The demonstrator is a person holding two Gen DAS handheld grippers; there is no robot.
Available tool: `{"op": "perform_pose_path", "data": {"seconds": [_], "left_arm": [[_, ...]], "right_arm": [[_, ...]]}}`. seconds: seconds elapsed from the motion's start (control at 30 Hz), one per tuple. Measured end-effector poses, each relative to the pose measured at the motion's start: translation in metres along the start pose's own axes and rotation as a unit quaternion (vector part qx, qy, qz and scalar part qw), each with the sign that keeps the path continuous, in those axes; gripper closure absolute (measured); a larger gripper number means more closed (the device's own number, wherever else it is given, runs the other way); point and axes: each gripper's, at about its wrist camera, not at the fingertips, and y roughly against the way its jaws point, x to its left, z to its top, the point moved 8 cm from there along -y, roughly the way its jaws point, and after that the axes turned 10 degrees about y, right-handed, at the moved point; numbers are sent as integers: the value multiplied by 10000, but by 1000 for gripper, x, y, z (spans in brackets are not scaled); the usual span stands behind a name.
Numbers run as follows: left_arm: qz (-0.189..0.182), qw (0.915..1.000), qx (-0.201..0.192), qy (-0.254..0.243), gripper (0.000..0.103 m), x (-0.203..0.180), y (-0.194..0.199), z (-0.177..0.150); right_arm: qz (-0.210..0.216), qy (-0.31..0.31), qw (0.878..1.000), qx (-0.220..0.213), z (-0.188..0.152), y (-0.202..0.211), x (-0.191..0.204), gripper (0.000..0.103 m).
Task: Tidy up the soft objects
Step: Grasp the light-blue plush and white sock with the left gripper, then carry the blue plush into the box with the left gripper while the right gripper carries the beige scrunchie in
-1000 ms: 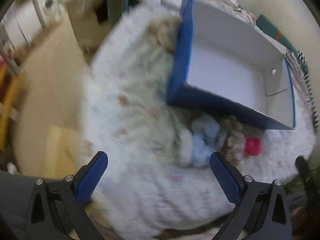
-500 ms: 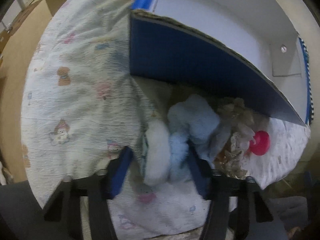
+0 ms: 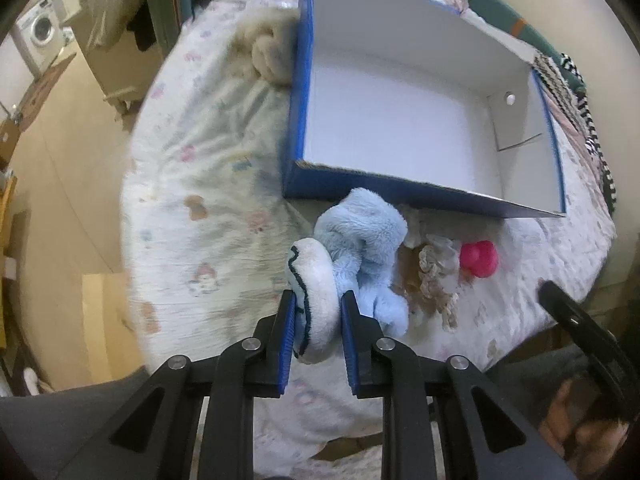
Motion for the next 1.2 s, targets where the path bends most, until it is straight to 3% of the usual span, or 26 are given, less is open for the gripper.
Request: {"op": "perform_pose_path", "data": {"seconds": [0.2,0.33,0.43,0.5,0.53,0.57,0.63,0.7,0.73,0.77,1.2], "left_arm": [[-52,9997,-255,-18,83,9,16,9],[11,9992,-360,171,83,24,4,2],[-64,9988,-274,411,83,32,-8,-2],[-18,9987,-354,358,83,32,-6,-1],[-16,9988,-369,332,83,32,-6,-1],[-23,9988,-368,321,83,32,-6,-1],[-50,9988,-346,334,83,32,-6,-3],[-38,9988,-365,319,83,32,-6,-3],[-41,9988,-364,320,83,32,-6,-3],[-37,9988,-379,310,83,32,-6,-3],[7,9984,-550,115,83,23,5,-5]], "right_arm": [[421,-118,9970,634,-12,-31,14,0],[499,-196,9937,982,-21,-55,22,0],[417,-103,9919,1193,-27,-74,28,15],[449,-134,9904,1298,-29,-86,32,20],[524,-232,9897,1315,-30,-90,32,30],[565,-293,9893,1313,-30,-94,32,47],[522,-227,9896,1324,-30,-97,32,68],[487,-153,9901,1307,-32,-97,34,76],[503,-117,9903,1289,-32,-96,35,86],[532,-79,9905,1263,-33,-93,35,91],[1180,-54,9915,542,-18,-7,46,91]]}}
